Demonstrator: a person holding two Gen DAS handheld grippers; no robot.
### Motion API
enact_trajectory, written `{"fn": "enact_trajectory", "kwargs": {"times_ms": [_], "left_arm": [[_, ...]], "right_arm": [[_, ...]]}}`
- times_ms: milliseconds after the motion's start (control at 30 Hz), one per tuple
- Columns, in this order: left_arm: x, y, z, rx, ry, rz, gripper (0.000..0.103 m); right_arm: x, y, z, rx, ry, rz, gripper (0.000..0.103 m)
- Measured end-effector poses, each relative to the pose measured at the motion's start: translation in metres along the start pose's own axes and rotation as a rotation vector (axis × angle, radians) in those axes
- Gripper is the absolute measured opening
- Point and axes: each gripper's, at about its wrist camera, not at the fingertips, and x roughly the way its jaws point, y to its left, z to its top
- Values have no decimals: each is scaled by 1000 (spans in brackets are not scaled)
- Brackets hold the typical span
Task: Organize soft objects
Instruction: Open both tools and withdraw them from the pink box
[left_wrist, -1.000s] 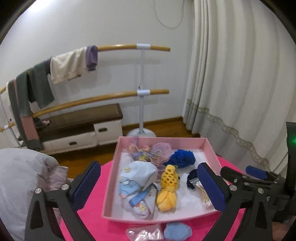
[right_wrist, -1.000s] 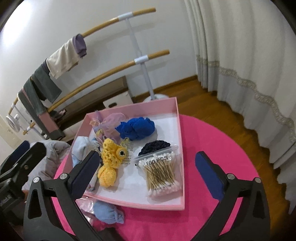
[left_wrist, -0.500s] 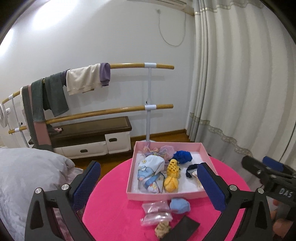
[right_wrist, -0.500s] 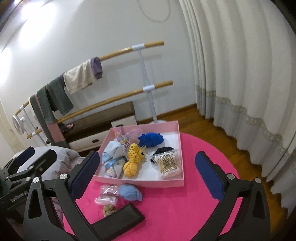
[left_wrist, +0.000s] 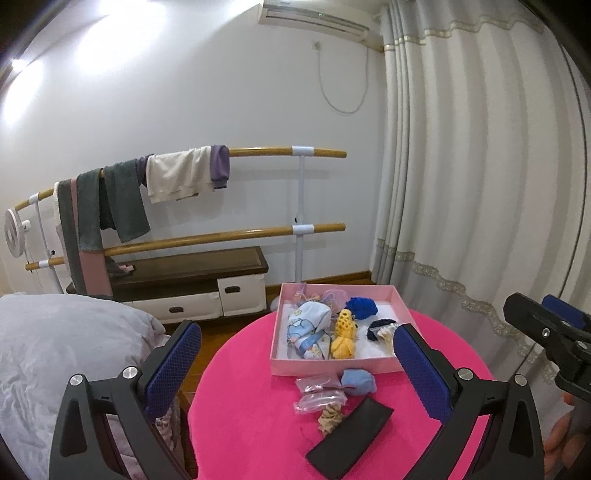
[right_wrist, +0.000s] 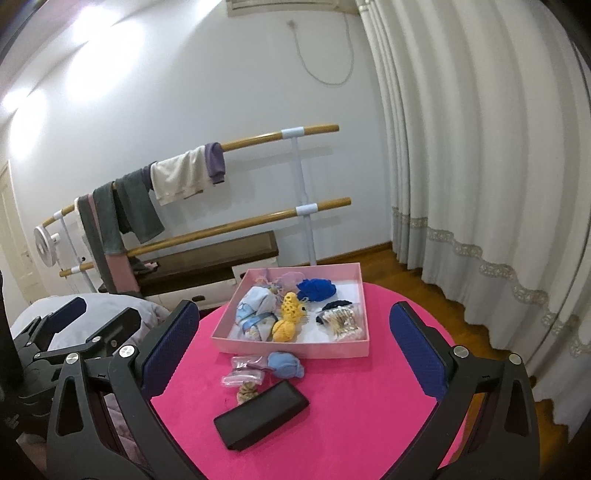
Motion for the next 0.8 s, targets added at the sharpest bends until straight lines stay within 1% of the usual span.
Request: {"fn": "enact_trajectory", "kwargs": {"times_ms": [167,267,533,800], "left_arm": [[-24,7,-21,-7,14,-7,103],[-33,10,-27,-3,24,-11,103],[-45,14,-22,-7,39,-17,103],[-47,10,-15,-5,40,-15,103]], "right_arm": [[-12,6,-12,-4,6,0,103],[-14,5,-17,-1,11,-3,103],[-21,3,-25,5,16,-12,103],[-25,2,-33,9,15,-22,103]]}}
